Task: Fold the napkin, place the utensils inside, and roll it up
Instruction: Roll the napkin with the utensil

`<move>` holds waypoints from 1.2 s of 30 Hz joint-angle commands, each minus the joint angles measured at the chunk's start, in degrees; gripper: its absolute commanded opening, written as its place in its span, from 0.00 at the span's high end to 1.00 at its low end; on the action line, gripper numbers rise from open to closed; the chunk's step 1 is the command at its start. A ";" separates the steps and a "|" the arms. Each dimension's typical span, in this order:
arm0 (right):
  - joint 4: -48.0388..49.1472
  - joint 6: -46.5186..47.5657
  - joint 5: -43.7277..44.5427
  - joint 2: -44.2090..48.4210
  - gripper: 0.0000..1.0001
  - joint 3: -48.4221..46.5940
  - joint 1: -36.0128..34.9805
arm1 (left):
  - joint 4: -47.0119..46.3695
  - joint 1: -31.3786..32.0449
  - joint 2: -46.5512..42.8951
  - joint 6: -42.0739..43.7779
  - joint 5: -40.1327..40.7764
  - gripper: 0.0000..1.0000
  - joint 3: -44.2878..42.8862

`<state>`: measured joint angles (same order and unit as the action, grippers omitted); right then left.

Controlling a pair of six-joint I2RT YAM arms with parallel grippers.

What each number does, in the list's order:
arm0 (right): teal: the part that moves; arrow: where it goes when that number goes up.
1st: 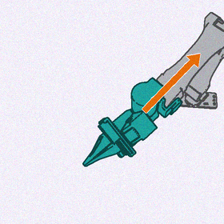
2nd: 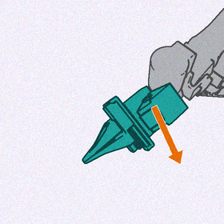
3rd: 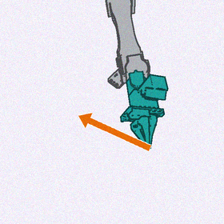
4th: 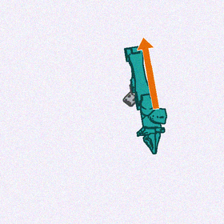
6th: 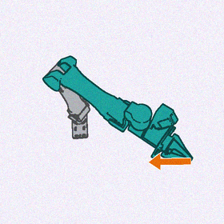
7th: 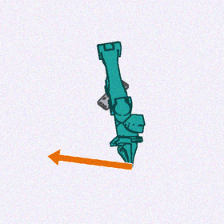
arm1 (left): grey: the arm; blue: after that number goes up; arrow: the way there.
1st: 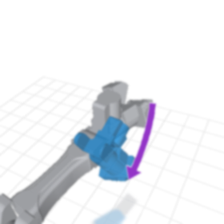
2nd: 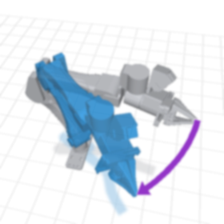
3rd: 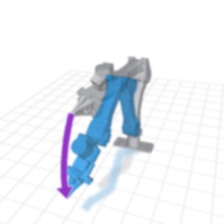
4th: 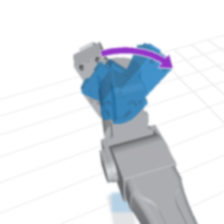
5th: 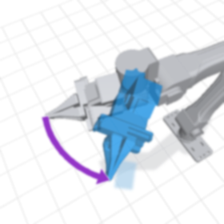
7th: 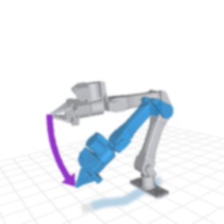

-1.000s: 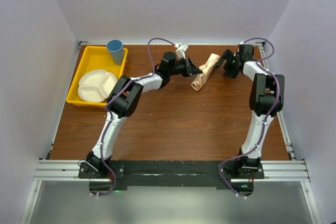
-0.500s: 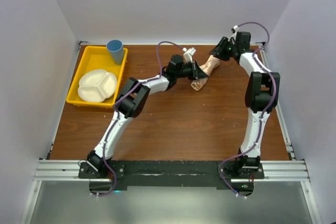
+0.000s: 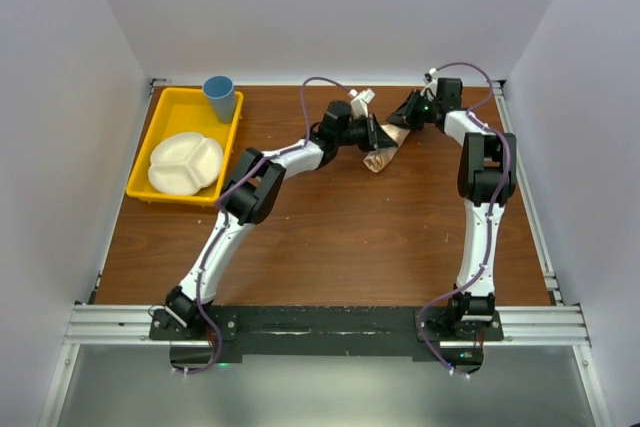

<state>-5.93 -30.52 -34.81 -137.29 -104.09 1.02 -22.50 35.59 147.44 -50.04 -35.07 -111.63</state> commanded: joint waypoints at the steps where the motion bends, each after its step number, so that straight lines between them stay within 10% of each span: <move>1: 2.33 -0.50 -1.93 1.94 0.78 0.47 0.48 | 0.27 -0.52 2.23 -1.55 0.18 0.96 -5.87; 24: 0.05 -1.47 -2.63 4.14 0.79 -2.69 1.44 | 7.03 -0.79 -1.00 0.21 -1.40 0.92 -8.33; 36: -16.29 2.04 13.23 19.75 0.62 -4.55 -5.05 | 11.76 -1.23 -24.52 3.44 0.34 0.75 2.81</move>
<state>-15.51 -31.18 -31.14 -130.17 -108.31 0.45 -11.27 35.00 137.93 -51.20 -35.70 -113.86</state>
